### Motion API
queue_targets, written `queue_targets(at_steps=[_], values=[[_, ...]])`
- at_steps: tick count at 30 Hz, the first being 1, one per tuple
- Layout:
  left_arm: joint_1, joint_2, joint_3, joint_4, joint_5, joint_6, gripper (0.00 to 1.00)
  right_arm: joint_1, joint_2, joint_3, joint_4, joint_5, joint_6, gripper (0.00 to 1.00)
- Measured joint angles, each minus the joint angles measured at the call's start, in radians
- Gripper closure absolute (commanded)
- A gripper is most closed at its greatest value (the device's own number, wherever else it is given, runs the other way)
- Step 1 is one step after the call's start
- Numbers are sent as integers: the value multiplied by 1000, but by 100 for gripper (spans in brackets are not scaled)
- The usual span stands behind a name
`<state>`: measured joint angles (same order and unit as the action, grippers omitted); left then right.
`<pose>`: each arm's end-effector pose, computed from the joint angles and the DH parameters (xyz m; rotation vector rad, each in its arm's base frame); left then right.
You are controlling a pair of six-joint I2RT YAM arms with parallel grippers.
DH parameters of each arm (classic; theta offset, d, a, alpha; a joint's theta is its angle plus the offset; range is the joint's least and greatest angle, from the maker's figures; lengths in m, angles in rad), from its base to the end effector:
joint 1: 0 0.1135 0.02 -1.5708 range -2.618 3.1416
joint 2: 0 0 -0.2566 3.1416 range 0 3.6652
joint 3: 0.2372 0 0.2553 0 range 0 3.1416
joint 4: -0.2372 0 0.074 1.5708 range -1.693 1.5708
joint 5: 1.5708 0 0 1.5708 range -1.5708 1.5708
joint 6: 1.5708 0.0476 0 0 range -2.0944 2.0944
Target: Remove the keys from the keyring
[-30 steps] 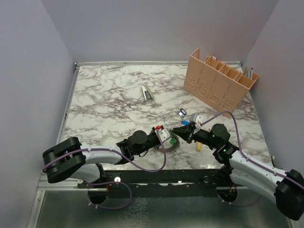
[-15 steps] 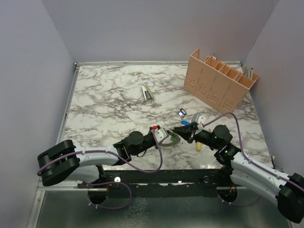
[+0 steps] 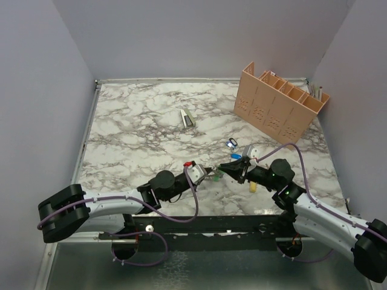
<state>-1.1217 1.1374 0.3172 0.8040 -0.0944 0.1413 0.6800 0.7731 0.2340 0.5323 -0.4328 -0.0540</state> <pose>0.1112 -0.2203 0.2039 0.9001 1.3587 -0.6863 0.1409 0.1396 0.2160 -0.9009 1.3692 0.8246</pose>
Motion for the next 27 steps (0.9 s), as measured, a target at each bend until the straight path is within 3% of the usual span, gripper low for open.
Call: queue_targets(at_steps=[14,21,27], values=[[0,-98,-47,-18,-37,-56,100,1,53,42,-3,-111,-35,99],[3,-99,-48,-27,-64,-76,64,-2,72,54,-20,-164,-55,100],[9,-116,-49,-29,-37,-74,57,-4,72,55,-56,-164,-60,100]])
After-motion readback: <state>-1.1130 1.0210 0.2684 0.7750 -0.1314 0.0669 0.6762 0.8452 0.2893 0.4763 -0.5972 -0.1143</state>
